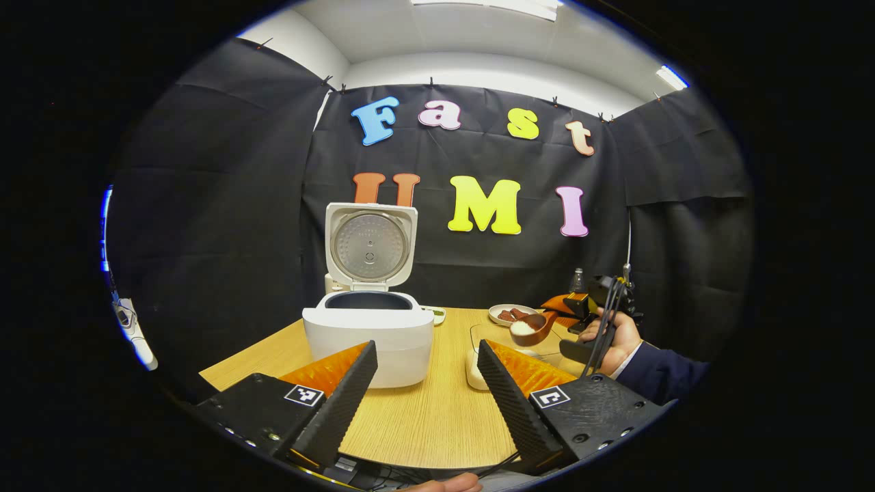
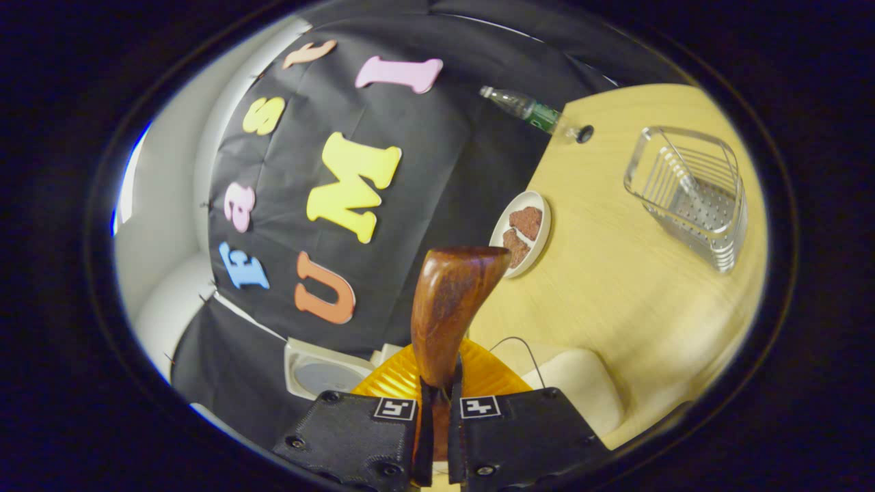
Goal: Close the left gripper, press the button to open the rice cooker; take a wooden spoon from the chopstick holder with the right hand, scoop a spoonful of rice and pour it into the rice cooker, then put the wooden spoon back into the chopstick holder.
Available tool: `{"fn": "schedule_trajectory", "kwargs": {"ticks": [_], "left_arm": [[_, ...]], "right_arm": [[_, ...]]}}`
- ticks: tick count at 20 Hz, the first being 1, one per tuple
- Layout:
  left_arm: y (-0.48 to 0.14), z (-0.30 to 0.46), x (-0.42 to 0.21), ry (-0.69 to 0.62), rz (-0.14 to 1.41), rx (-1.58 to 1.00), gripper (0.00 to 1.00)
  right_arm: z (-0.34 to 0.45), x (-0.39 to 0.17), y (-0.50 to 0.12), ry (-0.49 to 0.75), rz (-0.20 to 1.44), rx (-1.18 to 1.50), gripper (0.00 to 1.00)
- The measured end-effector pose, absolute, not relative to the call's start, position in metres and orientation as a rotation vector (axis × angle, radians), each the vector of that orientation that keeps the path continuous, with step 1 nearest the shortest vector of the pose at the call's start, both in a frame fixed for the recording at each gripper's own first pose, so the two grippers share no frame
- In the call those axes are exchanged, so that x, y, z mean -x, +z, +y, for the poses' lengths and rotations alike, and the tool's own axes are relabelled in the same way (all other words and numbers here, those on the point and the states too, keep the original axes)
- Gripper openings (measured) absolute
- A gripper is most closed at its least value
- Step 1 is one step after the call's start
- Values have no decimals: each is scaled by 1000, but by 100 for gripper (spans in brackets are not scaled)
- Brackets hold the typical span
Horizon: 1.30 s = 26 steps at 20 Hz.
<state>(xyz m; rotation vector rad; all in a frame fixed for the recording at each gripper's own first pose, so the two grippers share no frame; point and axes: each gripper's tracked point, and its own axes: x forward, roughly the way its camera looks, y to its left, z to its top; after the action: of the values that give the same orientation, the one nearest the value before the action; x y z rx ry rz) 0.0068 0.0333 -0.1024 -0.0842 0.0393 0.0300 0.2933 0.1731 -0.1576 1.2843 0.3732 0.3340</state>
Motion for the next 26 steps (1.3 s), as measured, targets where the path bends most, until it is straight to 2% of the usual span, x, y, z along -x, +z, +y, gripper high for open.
{"fn": "schedule_trajectory", "kwargs": {"ticks": [3, 8, 20, 26], "left_arm": [[-98, 33, -1, 18, 21, 77, 94], [-92, 33, 5, -8, 3, 94, 94], [-101, 61, -9, 42, 1, 79, 94], [-102, 79, -8, 66, -10, 117, 94]], "right_arm": [[152, -295, -134, 330, 333, -1490, 10], [157, -294, -109, 325, 318, -1455, 10], [289, -329, -20, 511, 378, -1251, 10], [375, -344, -16, 570, 431, -1087, 10]]}}
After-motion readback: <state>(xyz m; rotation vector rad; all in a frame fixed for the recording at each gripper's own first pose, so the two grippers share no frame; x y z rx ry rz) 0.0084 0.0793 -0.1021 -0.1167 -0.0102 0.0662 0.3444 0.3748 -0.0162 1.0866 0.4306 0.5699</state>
